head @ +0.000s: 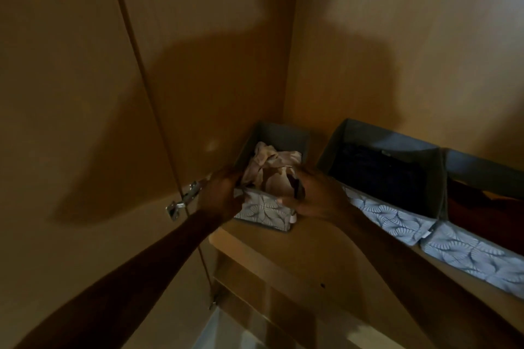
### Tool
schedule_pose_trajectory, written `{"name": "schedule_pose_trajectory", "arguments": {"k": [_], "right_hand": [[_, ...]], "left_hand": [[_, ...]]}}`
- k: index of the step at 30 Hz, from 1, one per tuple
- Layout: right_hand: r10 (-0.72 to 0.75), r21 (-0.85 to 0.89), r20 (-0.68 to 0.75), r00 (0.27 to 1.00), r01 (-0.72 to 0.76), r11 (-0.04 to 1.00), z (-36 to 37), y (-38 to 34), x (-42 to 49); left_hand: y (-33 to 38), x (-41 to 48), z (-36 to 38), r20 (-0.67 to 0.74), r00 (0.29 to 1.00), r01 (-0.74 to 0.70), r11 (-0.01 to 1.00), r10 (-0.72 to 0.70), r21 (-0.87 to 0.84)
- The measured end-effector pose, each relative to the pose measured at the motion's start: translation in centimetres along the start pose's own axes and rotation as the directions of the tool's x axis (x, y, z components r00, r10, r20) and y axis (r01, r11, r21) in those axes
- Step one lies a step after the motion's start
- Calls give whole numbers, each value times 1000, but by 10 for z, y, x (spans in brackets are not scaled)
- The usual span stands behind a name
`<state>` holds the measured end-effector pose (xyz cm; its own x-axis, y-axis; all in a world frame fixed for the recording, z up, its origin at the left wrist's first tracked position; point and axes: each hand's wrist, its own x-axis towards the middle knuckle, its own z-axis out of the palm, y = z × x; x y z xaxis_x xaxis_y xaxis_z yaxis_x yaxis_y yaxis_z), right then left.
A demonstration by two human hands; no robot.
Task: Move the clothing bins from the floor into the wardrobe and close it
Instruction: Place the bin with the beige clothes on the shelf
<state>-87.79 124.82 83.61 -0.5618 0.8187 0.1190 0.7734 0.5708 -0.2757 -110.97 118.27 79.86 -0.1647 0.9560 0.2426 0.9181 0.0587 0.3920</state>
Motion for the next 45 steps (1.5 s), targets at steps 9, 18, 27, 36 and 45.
{"name": "schedule_pose_trajectory", "arguments": {"k": [9,18,27,36,45], "right_hand": [[-44,-341,-89,995,11,940,15,14,30],[130,-411,-163,978,-188,892,17,24,46],[242,-417,-233,942,-322,850,20,17,57],[216,-471,-214,953,-294,831,36,17,69],[253,-477,-175,952,-307,824,36,25,85]], "left_hand": [[0,46,39,203,979,-47,984,11,174],[7,49,47,71,996,-70,989,61,132],[-6,54,53,80,974,-225,958,214,178],[-15,100,41,453,873,-330,903,180,276],[2,118,25,492,860,-254,950,136,181]]}}
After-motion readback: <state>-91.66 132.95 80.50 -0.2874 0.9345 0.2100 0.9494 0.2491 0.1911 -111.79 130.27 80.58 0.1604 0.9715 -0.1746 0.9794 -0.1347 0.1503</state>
